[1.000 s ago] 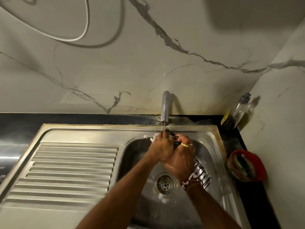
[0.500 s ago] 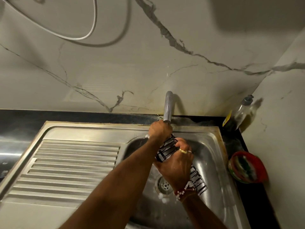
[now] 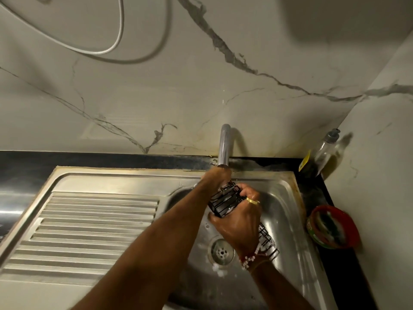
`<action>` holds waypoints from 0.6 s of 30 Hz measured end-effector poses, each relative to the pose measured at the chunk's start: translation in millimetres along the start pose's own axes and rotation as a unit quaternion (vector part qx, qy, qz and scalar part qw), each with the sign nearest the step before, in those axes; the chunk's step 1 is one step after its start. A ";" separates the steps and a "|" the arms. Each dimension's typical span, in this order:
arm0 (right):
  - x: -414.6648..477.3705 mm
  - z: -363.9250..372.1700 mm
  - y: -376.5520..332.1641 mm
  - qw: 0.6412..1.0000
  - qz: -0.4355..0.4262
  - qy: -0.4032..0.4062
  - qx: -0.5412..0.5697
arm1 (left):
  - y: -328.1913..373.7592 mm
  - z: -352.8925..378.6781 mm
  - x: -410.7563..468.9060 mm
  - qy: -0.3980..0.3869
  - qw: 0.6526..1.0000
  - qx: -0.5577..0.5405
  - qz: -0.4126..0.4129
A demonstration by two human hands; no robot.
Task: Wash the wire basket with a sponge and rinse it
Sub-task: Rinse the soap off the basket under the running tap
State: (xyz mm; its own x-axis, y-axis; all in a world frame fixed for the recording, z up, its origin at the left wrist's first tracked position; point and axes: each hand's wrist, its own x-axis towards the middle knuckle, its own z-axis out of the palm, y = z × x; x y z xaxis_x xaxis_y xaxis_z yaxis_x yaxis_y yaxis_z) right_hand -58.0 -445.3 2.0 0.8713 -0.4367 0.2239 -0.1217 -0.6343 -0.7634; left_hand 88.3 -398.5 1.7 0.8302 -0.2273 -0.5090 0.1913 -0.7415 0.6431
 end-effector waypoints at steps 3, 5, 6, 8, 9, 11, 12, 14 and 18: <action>5.0 6.5 7.7 1.000 0.016 -0.017 -0.018 | -2.2 9.7 -11.3 -0.011 0.981 0.165 0.102; 8.9 8.3 12.1 0.999 0.040 -0.012 -0.003 | -3.8 17.4 -34.6 -0.008 0.940 0.279 0.193; 9.9 6.2 12.5 0.999 0.047 -0.006 0.015 | -3.6 18.2 -42.8 -0.006 0.932 0.288 0.221; 9.1 2.0 13.9 0.998 0.036 0.001 0.043 | -0.8 10.1 -47.8 -0.048 0.968 0.180 0.171; 7.2 1.1 13.5 0.999 0.023 -0.002 0.048 | -0.1 5.0 -45.7 -0.082 0.981 0.128 0.119; 2.7 0.8 12.4 0.999 0.002 -0.014 0.043 | -1.1 0.2 -38.7 -0.080 0.989 0.111 0.056; 1.5 -0.4 10.9 0.999 -0.004 -0.013 0.045 | -2.4 -1.2 -35.9 -0.041 0.988 0.140 0.052; 4.7 -4.3 13.5 0.998 -0.001 -0.006 0.067 | -9.7 0.3 -35.1 0.066 0.976 0.185 0.090; 17.5 -15.6 29.4 0.991 0.053 -0.022 0.124 | -26.2 9.4 -68.8 0.049 0.961 0.087 0.260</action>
State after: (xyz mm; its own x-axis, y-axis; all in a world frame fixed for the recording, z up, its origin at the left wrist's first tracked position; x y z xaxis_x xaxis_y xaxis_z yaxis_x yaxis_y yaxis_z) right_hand -53.8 -481.6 -7.1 0.8801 -0.4613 0.1125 -0.0981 -0.4086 -0.9074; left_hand 21.2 -369.5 14.5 0.8373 -0.5403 -0.0831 -0.3449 -0.6401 0.6865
